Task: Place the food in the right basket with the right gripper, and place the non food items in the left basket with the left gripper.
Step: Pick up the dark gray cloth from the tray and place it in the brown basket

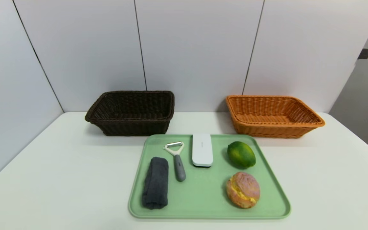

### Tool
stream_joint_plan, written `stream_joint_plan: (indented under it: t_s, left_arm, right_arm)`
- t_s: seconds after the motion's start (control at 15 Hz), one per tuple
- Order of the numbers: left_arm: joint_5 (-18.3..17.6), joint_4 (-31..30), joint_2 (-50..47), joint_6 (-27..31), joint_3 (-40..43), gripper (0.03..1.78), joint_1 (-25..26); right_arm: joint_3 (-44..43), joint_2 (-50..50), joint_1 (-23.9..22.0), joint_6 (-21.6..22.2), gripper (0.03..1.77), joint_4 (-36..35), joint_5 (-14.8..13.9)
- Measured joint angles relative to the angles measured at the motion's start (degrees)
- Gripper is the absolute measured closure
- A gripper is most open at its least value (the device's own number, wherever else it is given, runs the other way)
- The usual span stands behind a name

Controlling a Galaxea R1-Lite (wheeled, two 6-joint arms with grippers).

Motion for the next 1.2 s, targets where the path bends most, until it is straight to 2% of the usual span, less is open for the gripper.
stream_joint_plan:
  t_s: [0.33,0.47,0.6,0.8,1.0,1.2]
  left_arm:
    - [-0.06,0.22,0.00,-0.07,0.00,0.12,0.00]
    - [-0.22,2.35,0.38,0.10,-2.67,0.12,0.00]
    - [-0.52,7.81,2.80,0.20,-10.08,0.12,-0.02]
    - [-2.01,17.18,13.67,-1.18,-24.09,0.12,-0.13]
    - [-5.21,20.71,30.06,-5.63,-41.06,0.12,-0.22]
    - [-7.41,24.27,47.20,-12.13,-59.15,0.12,-1.18]
  right_arm:
    - [0.00,0.00,0.00,-0.85,0.09,0.16,0.01]
    - [-1.43,0.05,0.00,-0.69,0.09,0.90,0.23]
    - [-7.27,1.23,0.02,-0.30,0.09,3.96,2.02]
    - [-20.83,9.28,0.13,-0.09,0.09,10.76,7.23]
    - [-35.44,24.55,0.16,0.82,0.09,14.13,10.62]
    - [-52.88,42.83,0.62,5.50,0.09,17.58,11.95]
